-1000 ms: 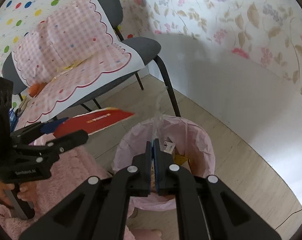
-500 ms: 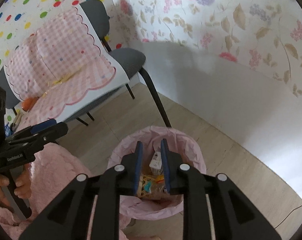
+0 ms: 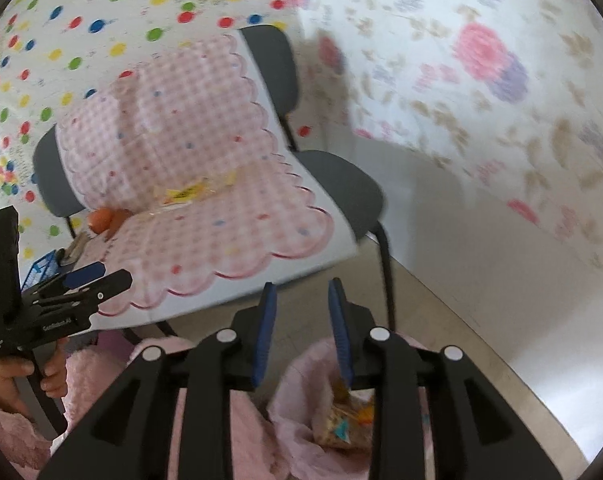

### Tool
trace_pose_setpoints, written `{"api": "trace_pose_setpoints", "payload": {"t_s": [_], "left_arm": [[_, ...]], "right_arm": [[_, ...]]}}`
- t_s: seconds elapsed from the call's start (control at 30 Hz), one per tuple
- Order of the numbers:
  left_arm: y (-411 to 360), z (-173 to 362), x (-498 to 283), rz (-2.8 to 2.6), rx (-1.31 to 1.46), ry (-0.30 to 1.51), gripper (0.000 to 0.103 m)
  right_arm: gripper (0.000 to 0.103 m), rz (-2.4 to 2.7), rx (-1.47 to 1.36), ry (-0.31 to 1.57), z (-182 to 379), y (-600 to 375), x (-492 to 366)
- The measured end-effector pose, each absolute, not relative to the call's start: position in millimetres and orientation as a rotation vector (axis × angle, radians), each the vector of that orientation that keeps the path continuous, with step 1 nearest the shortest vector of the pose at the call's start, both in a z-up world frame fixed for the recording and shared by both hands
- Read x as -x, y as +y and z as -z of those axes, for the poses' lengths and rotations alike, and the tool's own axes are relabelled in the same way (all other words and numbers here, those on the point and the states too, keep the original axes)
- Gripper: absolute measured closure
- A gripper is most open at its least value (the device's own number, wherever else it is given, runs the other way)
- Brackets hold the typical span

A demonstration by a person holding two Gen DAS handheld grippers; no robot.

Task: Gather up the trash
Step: 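Move both open tools back over the chair items, then grasp the yellow snack packet with the right tool while the left tool grasps the brown sheath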

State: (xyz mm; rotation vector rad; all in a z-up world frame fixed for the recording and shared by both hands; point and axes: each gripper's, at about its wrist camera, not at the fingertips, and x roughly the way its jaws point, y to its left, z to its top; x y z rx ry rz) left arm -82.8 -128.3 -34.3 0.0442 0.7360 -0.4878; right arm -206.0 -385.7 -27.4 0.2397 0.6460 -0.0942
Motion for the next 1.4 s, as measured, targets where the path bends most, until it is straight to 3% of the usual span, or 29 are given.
{"api": "trace_pose_setpoints", "payload": {"t_s": [0.27,0.57,0.67,0.73,1.0,1.3,1.37,1.4], "left_arm": [[-51,38,31,0.245,0.004,0.754,0.017],[-18,40,-36,0.122,0.014,0.763,0.017],[-17,45,-58,0.116,0.012,0.776,0.017],[-18,48,-69,0.114,0.016,0.782,0.017],[-3,56,-113,0.029,0.005,0.805,0.017],[53,52,-117,-0.037,0.094,0.808,0.017],[57,54,-117,-0.048,0.102,0.815,0.017],[57,56,-118,-0.047,0.108,0.820,0.017]], "right_arm": [[0.067,-0.035,-0.191,0.670,18,-352,123],[0.058,-0.135,-0.194,0.744,36,-326,10],[0.044,-0.141,-0.180,0.767,47,-321,-28],[0.043,-0.144,-0.175,0.790,56,-320,-53],[0.043,-0.150,-0.262,0.864,87,-335,-142],[0.043,-0.180,-0.354,0.915,110,-334,-176],[0.054,-0.179,-0.357,0.908,110,-332,-176],[0.069,-0.188,-0.379,0.909,110,-333,-176]]}}
